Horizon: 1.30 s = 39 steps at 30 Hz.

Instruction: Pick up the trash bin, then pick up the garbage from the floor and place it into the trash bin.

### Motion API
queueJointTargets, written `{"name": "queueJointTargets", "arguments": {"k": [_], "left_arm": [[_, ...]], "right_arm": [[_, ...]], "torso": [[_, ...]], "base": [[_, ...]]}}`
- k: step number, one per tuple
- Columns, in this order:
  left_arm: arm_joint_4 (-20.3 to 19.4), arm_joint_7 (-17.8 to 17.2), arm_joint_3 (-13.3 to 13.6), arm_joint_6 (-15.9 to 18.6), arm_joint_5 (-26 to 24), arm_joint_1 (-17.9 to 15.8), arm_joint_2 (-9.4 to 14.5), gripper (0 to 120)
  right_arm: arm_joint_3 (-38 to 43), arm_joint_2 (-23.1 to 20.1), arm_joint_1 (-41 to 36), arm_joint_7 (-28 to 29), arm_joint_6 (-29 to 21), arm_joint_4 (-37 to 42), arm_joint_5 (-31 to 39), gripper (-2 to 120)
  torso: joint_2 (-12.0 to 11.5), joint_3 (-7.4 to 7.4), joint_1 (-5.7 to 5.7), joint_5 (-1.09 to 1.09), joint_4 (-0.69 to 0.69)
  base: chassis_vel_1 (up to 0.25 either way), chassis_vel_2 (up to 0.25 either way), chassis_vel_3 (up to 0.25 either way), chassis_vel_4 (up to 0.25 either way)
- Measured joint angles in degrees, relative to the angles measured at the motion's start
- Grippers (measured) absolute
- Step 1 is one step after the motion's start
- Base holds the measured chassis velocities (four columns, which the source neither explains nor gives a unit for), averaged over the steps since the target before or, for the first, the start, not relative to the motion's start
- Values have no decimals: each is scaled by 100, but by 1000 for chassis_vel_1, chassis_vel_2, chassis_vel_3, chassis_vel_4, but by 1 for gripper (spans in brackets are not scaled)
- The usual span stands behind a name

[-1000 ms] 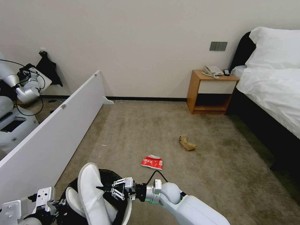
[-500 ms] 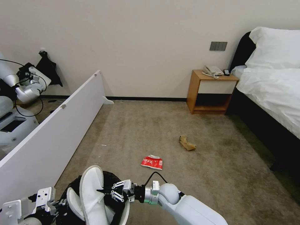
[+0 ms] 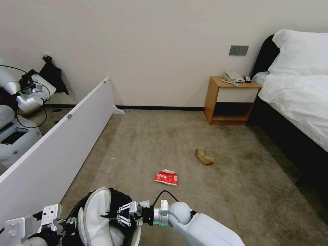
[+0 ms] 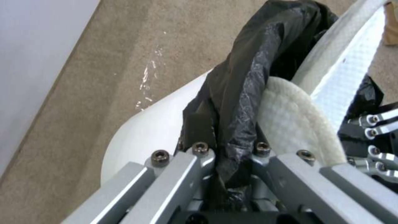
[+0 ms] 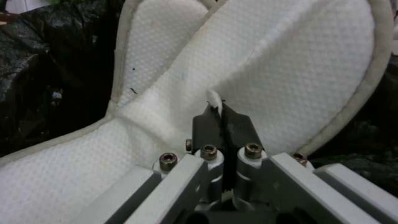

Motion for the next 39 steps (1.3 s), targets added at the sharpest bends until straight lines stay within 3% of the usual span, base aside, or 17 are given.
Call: {"name": "queueJointTargets", "arguments": {"k": [9,11,15,17,22,23,27,32,35,39], "left_arm": [[-1,0,10,-1,-14,-26,10,2],[-2,-2,-1,-3,-29,-26,20,2],[-4,-4,-13,-4,-32,-16,20,2],[-5,-6,-15,-7,-32,-11,12,2],[-8,-5,-15,-8,-33,-10,11,2],[-12,4,-14,-9,-37,-10,11,2],[-13,-9,-19,-11,-24,-11,11,2],[-15,-29,-15,-15,-17,-27,12,2],[-15,-37,-15,-15,-14,-26,15,2],[-15,-47,-17,-15,-15,-29,19,2]], "right_arm": [[-14,-38,9,46,-8,130,33,0],[-23,-78,8,135,5,223,48,12],[-25,-124,8,186,8,319,85,22],[-1,-200,18,254,18,475,132,33],[25,-338,36,317,19,697,204,45],[49,-483,41,348,13,883,267,55],[100,-725,40,385,-5,1110,348,63],[267,-1410,13,415,-59,1680,549,88],[330,-1626,-3,416,-70,1895,610,97],[413,-1842,-35,415,-77,2117,678,99]], "torso": [[0,0,0,0,0],[0,0,0,0,0],[0,0,0,0,0],[0,0,0,1,0],[0,0,0,0,0],[0,0,0,1,0],[0,0,0,1,1],[0,0,0,2,0],[0,0,0,2,1],[0,0,0,1,-1]], "base": [[0,0,0,0],[0,0,0,0],[0,0,0,0],[0,0,0,0],[0,0,0,0],[0,0,0,0],[0,0,0,0],[0,0,0,0],[0,0,0,0],[0,0,0,0]]}}
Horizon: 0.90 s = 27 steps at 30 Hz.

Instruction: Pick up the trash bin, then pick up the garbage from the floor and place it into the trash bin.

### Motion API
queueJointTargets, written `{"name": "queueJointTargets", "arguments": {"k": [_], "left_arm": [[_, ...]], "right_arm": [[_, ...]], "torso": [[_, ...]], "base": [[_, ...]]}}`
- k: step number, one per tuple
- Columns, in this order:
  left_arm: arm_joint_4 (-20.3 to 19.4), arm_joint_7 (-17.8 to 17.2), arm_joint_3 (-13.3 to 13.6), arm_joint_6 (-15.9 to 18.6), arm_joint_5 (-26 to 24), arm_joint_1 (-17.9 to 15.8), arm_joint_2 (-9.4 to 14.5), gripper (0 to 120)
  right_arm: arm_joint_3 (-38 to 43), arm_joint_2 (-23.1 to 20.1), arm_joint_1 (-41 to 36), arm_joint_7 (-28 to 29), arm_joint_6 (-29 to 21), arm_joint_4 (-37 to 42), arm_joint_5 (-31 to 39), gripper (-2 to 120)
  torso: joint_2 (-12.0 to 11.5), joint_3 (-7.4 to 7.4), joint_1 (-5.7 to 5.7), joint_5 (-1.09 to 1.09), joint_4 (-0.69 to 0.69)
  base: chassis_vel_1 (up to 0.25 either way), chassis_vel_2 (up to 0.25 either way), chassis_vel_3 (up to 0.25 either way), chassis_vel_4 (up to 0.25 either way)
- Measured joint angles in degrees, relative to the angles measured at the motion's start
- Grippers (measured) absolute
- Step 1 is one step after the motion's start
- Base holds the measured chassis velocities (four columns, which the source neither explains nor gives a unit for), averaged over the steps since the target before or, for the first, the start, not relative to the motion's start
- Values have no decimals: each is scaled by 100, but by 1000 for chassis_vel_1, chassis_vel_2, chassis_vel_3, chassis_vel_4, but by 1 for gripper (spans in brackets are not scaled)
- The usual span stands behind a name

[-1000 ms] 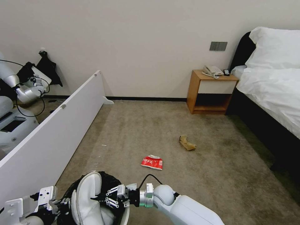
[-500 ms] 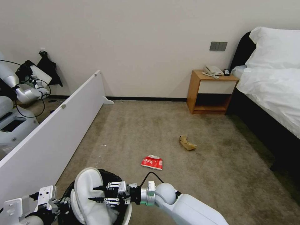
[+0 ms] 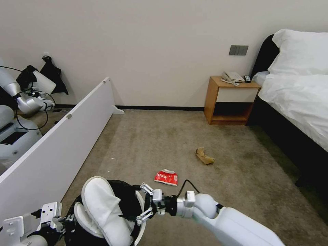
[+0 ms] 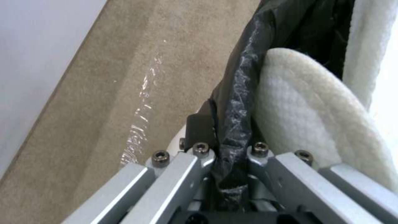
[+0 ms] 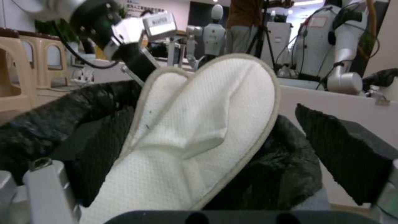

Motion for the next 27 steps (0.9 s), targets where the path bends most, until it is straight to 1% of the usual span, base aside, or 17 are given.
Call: {"name": "queueJointTargets", "arguments": {"k": [2,9,15,17,18,20,21,22,23,24,25,26,27], "left_arm": [[2,-20,-2,0,0,-2,-5,2],[4,-35,-5,0,3,3,-29,2],[6,-38,-17,0,19,24,-68,2],[8,-39,-97,0,19,76,-123,2],[8,-39,-97,0,19,76,-123,2],[9,-25,-189,3,29,124,-129,2],[9,-25,-189,3,29,124,-129,2],[10,-14,-268,3,35,126,-133,2],[10,-3,-320,3,43,126,-140,2],[10,-3,-320,3,43,126,-140,2],[11,34,-381,3,83,124,-164,2],[11,89,-433,4,142,123,-202,2],[11,89,-433,4,142,123,-202,2]], "right_arm": [[72,-102,-30,0,-1,136,23,100],[353,-249,-161,2,-2,447,107,100],[658,-291,-301,78,-12,692,296,100],[1235,-267,-634,259,-82,862,503,100],[1235,-267,-634,259,-82,862,503,100],[1713,-281,-998,627,-148,988,477,100],[1713,-281,-998,627,-148,988,477,100],[1999,-312,-1264,1028,-218,1101,365,100],[2167,-329,-1420,1289,-265,1162,269,100],[2167,-329,-1420,1289,-265,1162,269,100],[2489,-352,-1682,1688,-354,1256,52,100],[2774,-352,-1919,2037,-449,1330,-167,100],[2774,-352,-1919,2037,-449,1330,-167,100]], "torso": [[0,0,0,0,2],[0,0,0,0,2],[0,0,0,-1,1],[0,0,0,-1,2],[0,0,0,-1,2],[0,0,0,-1,2],[0,0,0,-1,2],[0,0,0,-1,0],[0,0,0,0,0],[0,0,0,0,0],[0,0,0,-1,-1],[0,0,0,-1,0],[0,0,0,-1,0]], "base": [[0,0,0,0],[0,0,0,0],[0,0,0,0],[0,0,0,0],[0,0,0,0],[0,0,0,0],[0,0,0,0],[0,0,0,0],[0,0,0,0],[0,0,0,0],[0,0,0,0],[0,0,0,0],[0,0,0,0]]}}
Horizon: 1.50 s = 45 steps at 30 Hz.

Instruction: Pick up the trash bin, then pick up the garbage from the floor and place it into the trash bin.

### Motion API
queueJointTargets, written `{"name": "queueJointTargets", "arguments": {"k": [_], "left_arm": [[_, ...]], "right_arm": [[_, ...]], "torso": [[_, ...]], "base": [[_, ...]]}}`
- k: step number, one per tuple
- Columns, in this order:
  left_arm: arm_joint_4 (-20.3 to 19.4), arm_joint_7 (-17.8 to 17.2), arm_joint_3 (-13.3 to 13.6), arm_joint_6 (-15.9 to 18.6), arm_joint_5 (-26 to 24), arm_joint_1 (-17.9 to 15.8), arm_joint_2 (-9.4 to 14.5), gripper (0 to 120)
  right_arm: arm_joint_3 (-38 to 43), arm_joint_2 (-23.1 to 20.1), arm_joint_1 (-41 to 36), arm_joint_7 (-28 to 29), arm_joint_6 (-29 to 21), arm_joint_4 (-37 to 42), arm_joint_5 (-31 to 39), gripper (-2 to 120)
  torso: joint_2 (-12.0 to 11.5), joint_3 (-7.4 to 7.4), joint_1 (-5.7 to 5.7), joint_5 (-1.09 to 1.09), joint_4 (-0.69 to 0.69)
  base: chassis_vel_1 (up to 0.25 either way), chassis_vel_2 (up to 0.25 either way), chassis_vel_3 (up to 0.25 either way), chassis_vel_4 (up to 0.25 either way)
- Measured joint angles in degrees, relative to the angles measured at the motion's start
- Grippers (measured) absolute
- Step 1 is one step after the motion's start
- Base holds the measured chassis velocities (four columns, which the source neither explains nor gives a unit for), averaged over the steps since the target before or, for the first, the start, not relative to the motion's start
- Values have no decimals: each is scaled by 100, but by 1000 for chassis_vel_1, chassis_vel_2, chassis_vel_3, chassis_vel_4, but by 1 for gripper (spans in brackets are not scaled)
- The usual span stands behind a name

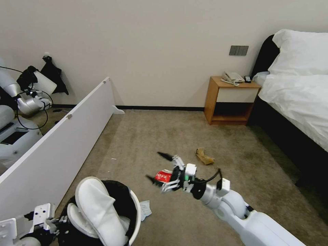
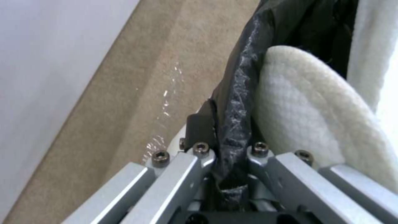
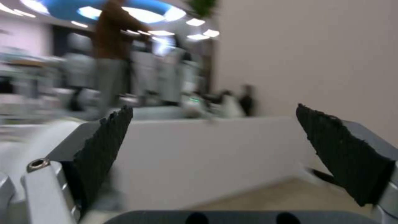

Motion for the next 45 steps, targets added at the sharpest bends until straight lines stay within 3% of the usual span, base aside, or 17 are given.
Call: {"name": "queueJointTargets", "arguments": {"k": [11,19,26,32,38,45], "left_arm": [[137,110,-450,4,34,-30,-145,2],[296,206,-574,7,148,-41,-232,2],[435,334,-685,7,267,-101,-342,2],[512,347,-605,7,297,-190,-381,2],[533,402,-318,7,491,-249,-388,2],[553,539,-212,5,752,-210,-363,2]], "right_arm": [[1015,292,-809,793,-413,-4,-515,100],[1423,509,-1374,1272,-473,24,-879,100],[2153,1011,-2352,1420,-424,-20,-1402,100],[2651,1437,-2738,1365,-237,-179,-1799,100],[2930,1620,-2926,1269,-150,-165,-2025,100],[3037,1687,-3125,1200,-68,-127,-2127,100]], "torso": [[0,0,0,0,2],[0,0,0,0,1],[0,0,0,-2,0],[0,0,0,0,1],[0,0,0,-1,1],[0,0,0,0,1]], "base": [[0,0,0,0],[0,0,0,0],[0,0,0,0],[0,0,0,0],[0,0,0,0],[0,0,0,0]]}}
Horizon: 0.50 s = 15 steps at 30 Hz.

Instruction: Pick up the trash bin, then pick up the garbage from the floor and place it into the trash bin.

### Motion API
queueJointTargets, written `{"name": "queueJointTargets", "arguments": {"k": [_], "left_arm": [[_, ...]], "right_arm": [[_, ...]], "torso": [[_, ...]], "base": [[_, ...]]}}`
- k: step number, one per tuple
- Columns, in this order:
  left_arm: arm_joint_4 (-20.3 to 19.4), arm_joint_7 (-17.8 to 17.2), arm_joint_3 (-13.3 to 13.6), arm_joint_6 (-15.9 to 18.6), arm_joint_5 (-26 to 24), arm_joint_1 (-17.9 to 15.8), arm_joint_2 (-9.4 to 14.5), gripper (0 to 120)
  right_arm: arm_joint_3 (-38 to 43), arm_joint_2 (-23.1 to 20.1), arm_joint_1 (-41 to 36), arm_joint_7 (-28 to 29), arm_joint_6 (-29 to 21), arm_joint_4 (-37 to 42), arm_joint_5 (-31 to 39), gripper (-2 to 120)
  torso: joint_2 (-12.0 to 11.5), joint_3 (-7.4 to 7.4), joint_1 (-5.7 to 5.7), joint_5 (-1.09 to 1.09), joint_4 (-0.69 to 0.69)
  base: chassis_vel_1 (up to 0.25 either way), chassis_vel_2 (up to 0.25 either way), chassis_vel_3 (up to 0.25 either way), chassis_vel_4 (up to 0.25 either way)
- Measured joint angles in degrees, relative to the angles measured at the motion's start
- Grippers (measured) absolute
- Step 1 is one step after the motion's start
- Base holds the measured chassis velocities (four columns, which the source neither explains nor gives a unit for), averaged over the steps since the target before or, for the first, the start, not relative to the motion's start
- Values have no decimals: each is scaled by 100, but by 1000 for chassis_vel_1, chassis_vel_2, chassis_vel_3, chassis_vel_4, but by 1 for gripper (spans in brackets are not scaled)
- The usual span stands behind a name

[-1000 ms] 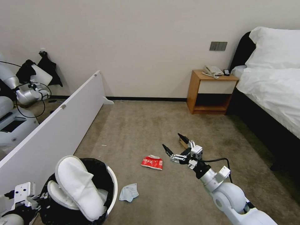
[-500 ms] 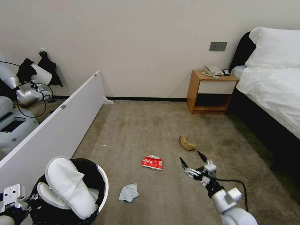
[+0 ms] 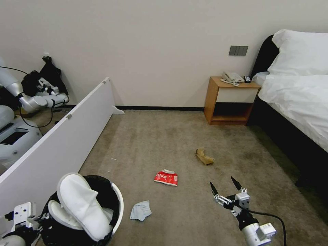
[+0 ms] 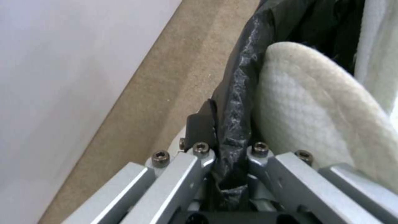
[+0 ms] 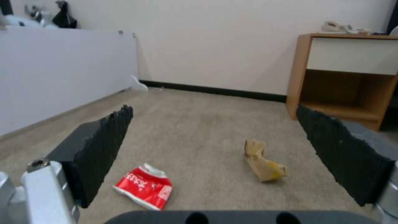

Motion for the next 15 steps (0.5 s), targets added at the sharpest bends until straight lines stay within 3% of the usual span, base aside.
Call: {"name": "queueJointTargets", "arguments": {"k": [15], "left_arm": [[73,183,99,0,382,-17,82,2]], "right_arm": [[78,20,-158,-45,22,89,-110,100]], "torso": [[0,0,0,0,0]], "base": [[0,0,0,0]]}}
